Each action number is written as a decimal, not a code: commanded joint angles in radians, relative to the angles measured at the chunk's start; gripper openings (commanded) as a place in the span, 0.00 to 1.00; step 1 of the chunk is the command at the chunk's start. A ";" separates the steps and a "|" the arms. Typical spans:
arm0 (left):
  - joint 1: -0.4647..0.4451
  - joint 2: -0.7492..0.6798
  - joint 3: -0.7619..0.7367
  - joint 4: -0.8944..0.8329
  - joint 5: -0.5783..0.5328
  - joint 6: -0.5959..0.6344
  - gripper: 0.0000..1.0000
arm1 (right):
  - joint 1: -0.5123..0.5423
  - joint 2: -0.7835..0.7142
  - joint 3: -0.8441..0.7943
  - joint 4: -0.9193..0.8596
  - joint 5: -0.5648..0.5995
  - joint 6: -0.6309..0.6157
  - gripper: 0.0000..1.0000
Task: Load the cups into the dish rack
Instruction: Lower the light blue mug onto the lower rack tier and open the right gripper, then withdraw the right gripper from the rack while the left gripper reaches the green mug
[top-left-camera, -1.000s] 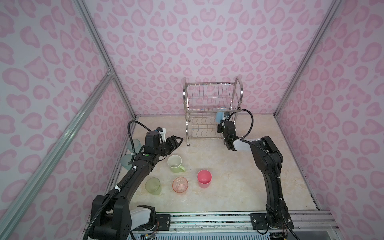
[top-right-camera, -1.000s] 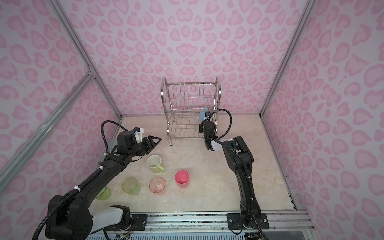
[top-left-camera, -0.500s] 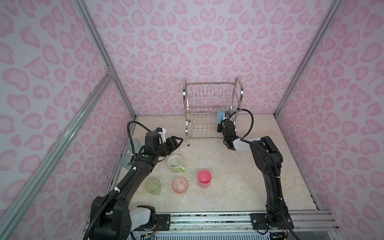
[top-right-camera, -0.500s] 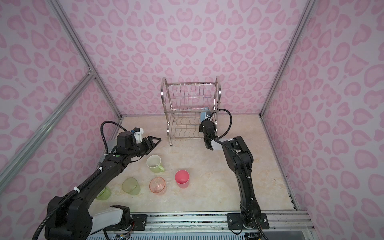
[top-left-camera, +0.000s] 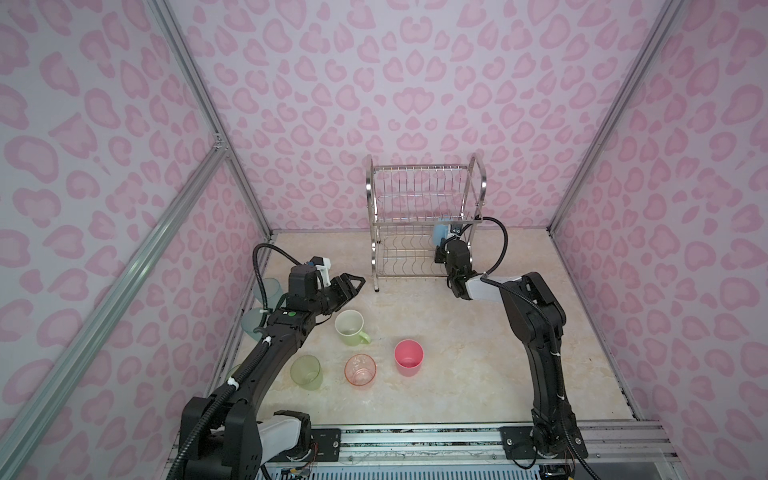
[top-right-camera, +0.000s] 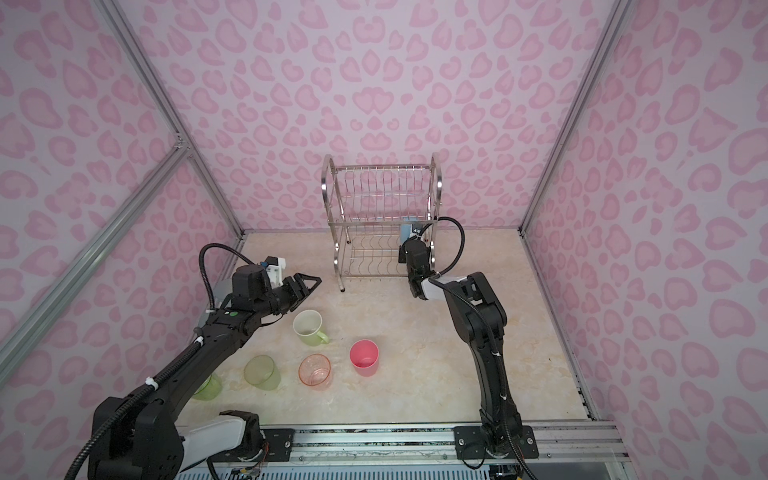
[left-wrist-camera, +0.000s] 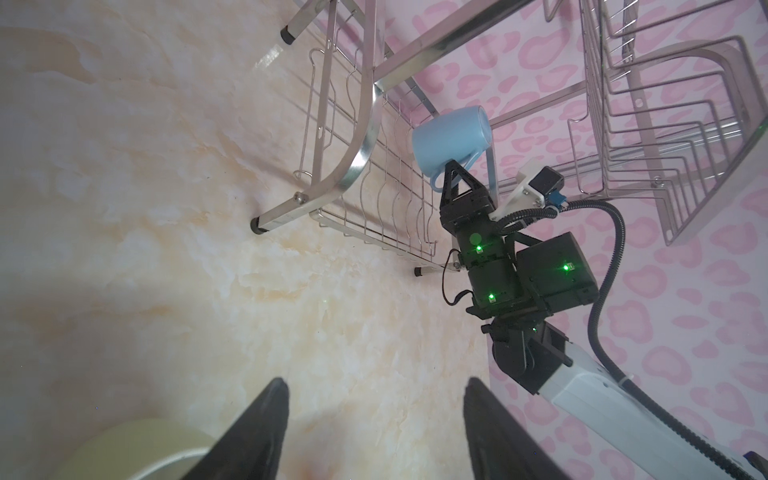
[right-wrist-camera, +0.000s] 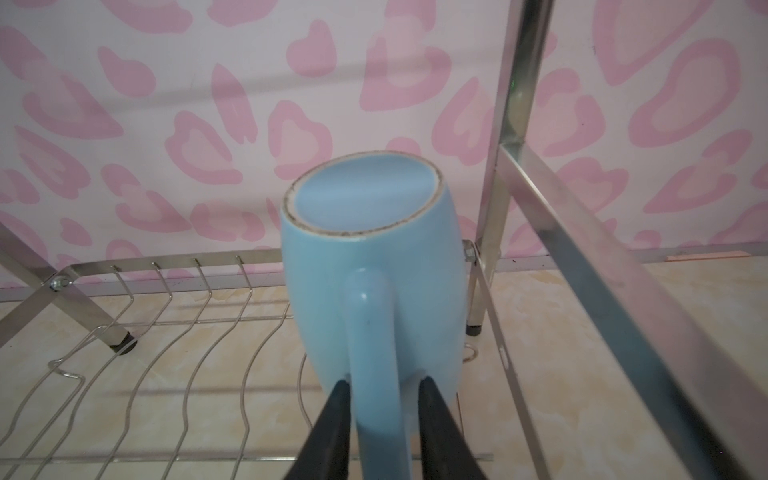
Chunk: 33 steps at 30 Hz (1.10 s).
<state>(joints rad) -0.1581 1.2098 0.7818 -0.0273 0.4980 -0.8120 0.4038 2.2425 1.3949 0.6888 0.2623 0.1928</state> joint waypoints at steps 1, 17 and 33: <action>0.001 -0.010 -0.006 0.038 0.002 0.006 0.69 | 0.001 -0.003 0.003 0.000 0.016 0.017 0.33; 0.004 -0.026 -0.018 0.019 -0.007 0.019 0.74 | 0.004 -0.053 -0.085 0.065 0.003 0.060 0.66; 0.005 -0.008 -0.026 -0.015 -0.034 0.041 0.83 | 0.013 -0.144 -0.237 0.137 -0.072 0.112 0.75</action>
<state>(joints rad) -0.1535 1.1961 0.7563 -0.0349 0.4786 -0.7925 0.4126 2.1048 1.1656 0.7883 0.2111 0.2890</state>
